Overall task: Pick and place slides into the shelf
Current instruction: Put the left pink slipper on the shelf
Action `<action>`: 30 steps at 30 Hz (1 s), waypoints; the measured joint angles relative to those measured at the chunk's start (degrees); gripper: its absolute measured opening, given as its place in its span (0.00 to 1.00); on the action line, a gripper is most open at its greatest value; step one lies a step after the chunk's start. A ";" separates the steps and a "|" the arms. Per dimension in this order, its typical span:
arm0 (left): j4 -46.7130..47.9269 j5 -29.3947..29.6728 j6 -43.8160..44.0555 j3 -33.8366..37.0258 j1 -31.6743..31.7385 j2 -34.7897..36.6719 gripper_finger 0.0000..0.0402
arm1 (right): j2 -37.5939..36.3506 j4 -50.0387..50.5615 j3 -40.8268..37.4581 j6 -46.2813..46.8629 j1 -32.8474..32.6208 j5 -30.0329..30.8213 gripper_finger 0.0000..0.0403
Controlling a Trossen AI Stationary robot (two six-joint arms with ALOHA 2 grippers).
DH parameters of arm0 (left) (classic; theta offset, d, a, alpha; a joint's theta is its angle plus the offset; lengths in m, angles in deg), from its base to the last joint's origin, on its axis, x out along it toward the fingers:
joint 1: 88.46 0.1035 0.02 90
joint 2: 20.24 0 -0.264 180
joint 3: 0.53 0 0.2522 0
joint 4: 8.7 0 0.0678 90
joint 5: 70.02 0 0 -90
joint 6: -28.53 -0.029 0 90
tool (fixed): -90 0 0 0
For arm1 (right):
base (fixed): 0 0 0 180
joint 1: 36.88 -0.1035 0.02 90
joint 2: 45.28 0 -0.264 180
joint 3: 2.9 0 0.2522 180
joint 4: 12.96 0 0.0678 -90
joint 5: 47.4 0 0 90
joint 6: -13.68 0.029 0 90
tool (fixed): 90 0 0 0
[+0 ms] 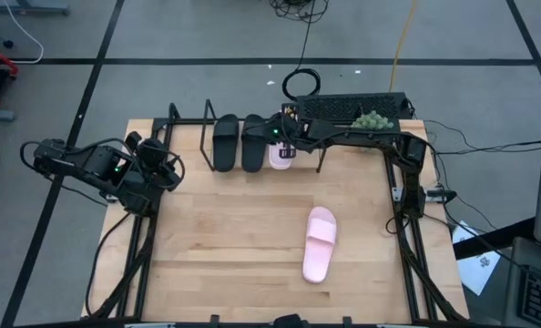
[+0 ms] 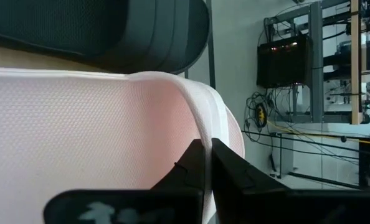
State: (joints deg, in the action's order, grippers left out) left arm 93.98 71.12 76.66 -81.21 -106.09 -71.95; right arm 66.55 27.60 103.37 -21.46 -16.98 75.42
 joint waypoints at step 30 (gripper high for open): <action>-0.52 -0.02 -1.33 0.00 -0.02 -0.04 0.53 | 0.09 -8.39 -4.94 -0.46 -0.47 -1.59 0.00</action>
State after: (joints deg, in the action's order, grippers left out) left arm 93.46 71.09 75.34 -81.21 -106.11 -71.99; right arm 66.64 19.21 98.43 -21.92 -17.45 73.83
